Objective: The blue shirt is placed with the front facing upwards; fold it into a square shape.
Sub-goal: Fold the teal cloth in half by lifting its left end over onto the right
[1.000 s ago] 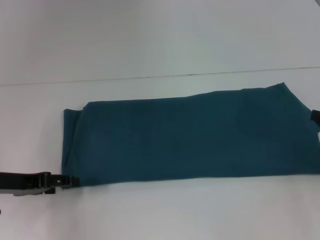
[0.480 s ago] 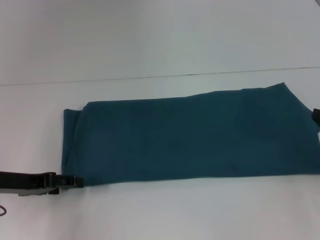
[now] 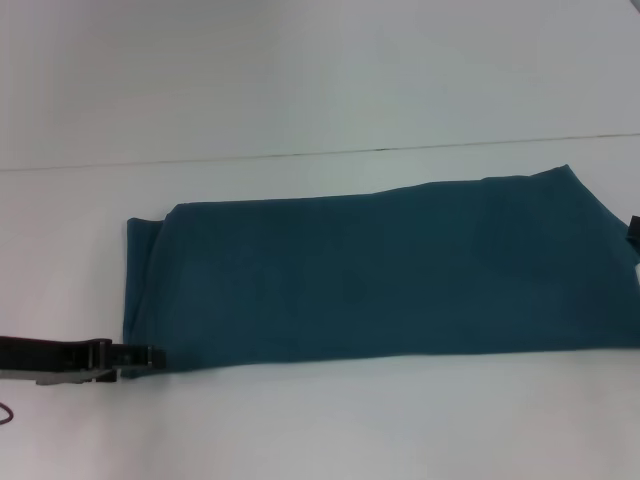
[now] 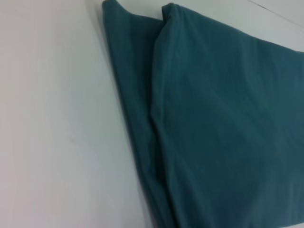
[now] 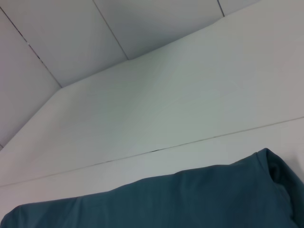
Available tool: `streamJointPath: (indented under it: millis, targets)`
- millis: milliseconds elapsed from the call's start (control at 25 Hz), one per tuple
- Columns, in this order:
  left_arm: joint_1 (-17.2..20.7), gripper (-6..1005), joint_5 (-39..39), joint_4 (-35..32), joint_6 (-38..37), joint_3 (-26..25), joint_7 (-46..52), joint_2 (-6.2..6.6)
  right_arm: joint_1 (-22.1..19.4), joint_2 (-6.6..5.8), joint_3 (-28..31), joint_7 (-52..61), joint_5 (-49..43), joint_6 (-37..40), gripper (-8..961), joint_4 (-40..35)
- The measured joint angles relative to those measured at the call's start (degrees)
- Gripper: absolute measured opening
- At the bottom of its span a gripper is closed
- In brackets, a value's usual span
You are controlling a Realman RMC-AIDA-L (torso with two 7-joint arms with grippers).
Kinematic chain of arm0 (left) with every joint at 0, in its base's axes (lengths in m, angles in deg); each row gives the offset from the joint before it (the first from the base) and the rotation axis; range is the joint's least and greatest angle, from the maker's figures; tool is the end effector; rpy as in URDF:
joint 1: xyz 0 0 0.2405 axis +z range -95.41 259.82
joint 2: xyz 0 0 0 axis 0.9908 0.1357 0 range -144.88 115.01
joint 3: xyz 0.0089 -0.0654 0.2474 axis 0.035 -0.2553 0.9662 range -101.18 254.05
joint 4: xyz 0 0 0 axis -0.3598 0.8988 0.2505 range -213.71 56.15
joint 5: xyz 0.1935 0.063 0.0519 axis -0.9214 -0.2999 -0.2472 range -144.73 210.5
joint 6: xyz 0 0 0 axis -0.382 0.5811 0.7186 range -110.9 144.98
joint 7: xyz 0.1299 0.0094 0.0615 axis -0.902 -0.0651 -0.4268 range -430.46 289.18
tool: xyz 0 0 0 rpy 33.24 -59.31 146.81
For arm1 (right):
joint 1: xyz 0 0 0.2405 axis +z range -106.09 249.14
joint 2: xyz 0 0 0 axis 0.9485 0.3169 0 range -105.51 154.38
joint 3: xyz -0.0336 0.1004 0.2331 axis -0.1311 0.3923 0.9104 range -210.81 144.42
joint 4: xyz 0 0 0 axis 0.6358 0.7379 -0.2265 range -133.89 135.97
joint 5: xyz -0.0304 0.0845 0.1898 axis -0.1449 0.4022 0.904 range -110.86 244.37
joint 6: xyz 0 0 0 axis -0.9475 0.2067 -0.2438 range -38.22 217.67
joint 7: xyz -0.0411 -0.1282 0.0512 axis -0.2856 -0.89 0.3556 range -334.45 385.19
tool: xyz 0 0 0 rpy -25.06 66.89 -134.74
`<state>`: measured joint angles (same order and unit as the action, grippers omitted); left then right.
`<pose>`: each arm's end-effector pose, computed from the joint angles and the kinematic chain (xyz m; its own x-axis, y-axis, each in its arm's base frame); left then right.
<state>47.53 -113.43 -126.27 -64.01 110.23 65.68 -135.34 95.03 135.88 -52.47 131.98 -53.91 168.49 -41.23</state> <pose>-0.3021 0.3504 0.0149 0.2426 0.9238 0.2961 0.9644 -0.1964 -0.1771 0.3708 0.3248 0.1212 0.3756 -0.5855 -0.7184 -0.9257 -0.2746 -0.2602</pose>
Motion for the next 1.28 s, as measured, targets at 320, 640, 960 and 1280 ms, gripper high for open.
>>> streamJointPath:
  millis: [320, 640, 960, 1280]
  targets:
    - [-1.23, 892, -0.17, 1.06, 1.20, 0.16, 0.00, 0.00, -0.04, -0.10, -0.01, 0.24, 0.00, 0.07, 917, 0.00]
    - [-1.30, 891, -1.48, 1.07, 1.43, 0.24, 1.00, 0.00, -0.04, -0.26, 0.06, 0.26, 0.00, 0.09, 915, 0.00]
    - [-2.20, 891, -2.05, 1.46, 1.44, 0.90, 1.55, 0.00, -0.04, -0.36, 0.56, 0.26, 0.00, 0.07, 911, 0.00]
    - [-3.01, 892, -1.72, 1.70, 2.14, 2.23, 1.55, -0.39, -0.11, -0.35, 1.16, 0.20, -0.01, 0.16, 906, 0.00]
